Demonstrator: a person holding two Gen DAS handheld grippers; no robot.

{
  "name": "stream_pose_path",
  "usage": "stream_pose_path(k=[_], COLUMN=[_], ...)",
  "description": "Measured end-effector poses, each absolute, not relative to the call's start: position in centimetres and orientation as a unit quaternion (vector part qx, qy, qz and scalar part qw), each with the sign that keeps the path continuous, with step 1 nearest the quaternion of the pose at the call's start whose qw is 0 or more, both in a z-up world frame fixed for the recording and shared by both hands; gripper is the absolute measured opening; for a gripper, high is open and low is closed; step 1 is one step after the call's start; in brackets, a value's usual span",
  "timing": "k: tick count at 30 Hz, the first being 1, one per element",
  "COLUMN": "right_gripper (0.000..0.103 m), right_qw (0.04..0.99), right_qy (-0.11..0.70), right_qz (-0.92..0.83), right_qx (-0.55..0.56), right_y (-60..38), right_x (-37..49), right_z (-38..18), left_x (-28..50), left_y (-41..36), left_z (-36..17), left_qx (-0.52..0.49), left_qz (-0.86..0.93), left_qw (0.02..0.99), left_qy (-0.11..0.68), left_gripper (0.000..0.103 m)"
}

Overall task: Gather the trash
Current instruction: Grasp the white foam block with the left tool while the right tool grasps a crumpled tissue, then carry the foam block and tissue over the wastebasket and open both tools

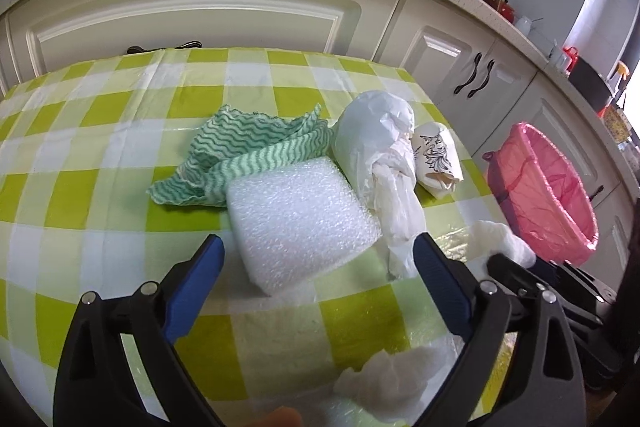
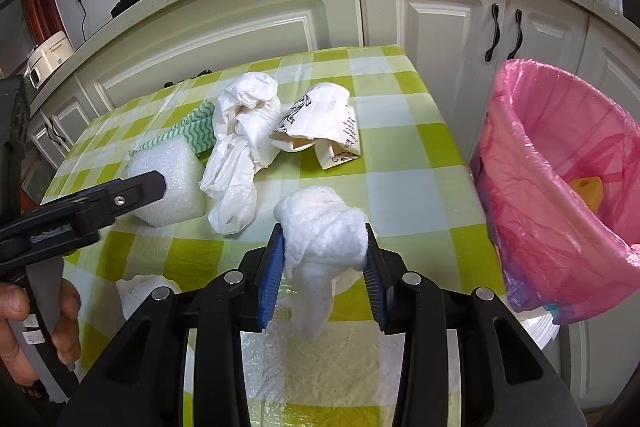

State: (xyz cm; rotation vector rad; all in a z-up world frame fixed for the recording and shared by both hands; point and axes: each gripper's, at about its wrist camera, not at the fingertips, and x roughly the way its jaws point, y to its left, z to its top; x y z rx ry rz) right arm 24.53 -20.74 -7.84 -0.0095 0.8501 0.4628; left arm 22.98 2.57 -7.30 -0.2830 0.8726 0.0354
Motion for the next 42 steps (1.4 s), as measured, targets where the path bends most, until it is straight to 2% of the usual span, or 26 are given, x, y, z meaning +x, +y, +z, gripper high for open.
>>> stream_pose_path(k=[7,9,17,26,42], right_gripper=[0.037,0.037,0.037,0.037,0.037], right_qw=[0.890,0.891,0.896,0.907,0.943], right_qy=[0.399,0.397,0.387,0.361,0.299], right_qz=[0.220,0.220,0.218,0.215,0.141], right_qx=[0.002,0.004,0.012,0.022,0.042], right_y=[-21.9,-22.1,-23.0,-24.2,-33.4], right_x=[24.2,24.1,23.2,22.1,23.5], right_z=[-7.0,-6.7,-5.8,-3.3,1.7], left_x=[24.7,24.9,23.1,21.4,23.9], left_y=[2.1,2.3,2.9,2.1,-8.1], left_z=[-8.2,-8.7,-7.5,-3.8,3.2], left_qx=[-0.129,-0.127,-0.129,-0.126,-0.080], left_qz=[0.059,0.063,0.057,0.040,-0.080], left_qw=[0.878,0.872,0.883,0.905,0.938], left_qy=[0.456,0.469,0.449,0.405,0.329], left_gripper=[0.089,0.075,0.074,0.074,0.074])
